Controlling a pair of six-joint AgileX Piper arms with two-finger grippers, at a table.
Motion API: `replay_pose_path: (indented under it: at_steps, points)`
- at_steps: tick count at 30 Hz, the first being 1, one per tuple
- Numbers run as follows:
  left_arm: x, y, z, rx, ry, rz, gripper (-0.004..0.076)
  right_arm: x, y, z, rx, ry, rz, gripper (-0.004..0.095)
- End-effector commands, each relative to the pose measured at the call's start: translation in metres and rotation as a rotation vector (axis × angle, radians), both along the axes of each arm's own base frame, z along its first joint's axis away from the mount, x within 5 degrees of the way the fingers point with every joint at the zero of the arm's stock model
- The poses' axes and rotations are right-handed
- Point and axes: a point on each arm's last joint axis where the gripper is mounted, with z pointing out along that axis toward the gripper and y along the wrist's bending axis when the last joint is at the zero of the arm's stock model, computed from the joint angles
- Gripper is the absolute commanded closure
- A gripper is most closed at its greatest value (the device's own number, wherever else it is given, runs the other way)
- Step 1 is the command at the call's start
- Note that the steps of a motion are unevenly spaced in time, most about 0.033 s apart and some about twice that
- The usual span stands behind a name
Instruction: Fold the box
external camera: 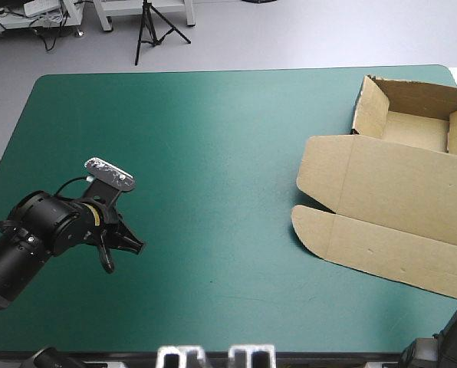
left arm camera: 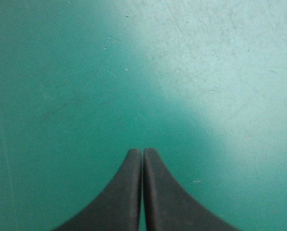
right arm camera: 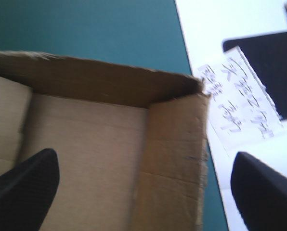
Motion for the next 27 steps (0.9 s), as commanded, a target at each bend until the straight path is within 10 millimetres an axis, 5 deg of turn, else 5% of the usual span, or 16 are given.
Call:
replay_pose_path:
  at_steps: [1,7,13,18,23,27]
  points:
    - [0.001,0.000,0.013,-0.038,-0.081,-0.005,0.0730,-0.038,0.046,0.084,0.018,-0.225,0.172,0.0107]
    - [0.001,-0.001,0.013,-0.042,-0.081,-0.005,0.0730,-0.069,0.099,0.134,0.041,-0.369,0.301,0.0475]
    - [0.001,-0.001,0.013,-0.044,-0.084,-0.006,0.0731,-0.083,0.164,0.153,0.008,-0.385,0.433,0.0930]
    - [0.001,-0.002,0.013,-0.056,-0.082,-0.005,0.0730,-0.097,0.218,0.143,0.006,-0.312,0.573,0.0926]
    - [0.001,-0.002,0.013,-0.063,-0.080,-0.005,0.0732,-0.125,0.264,0.103,-0.048,-0.128,0.697,0.0926]
    - [0.001,-0.002,0.013,-0.062,-0.080,-0.007,0.0732,-0.158,0.281,0.072,-0.006,-0.017,0.775,0.0925]
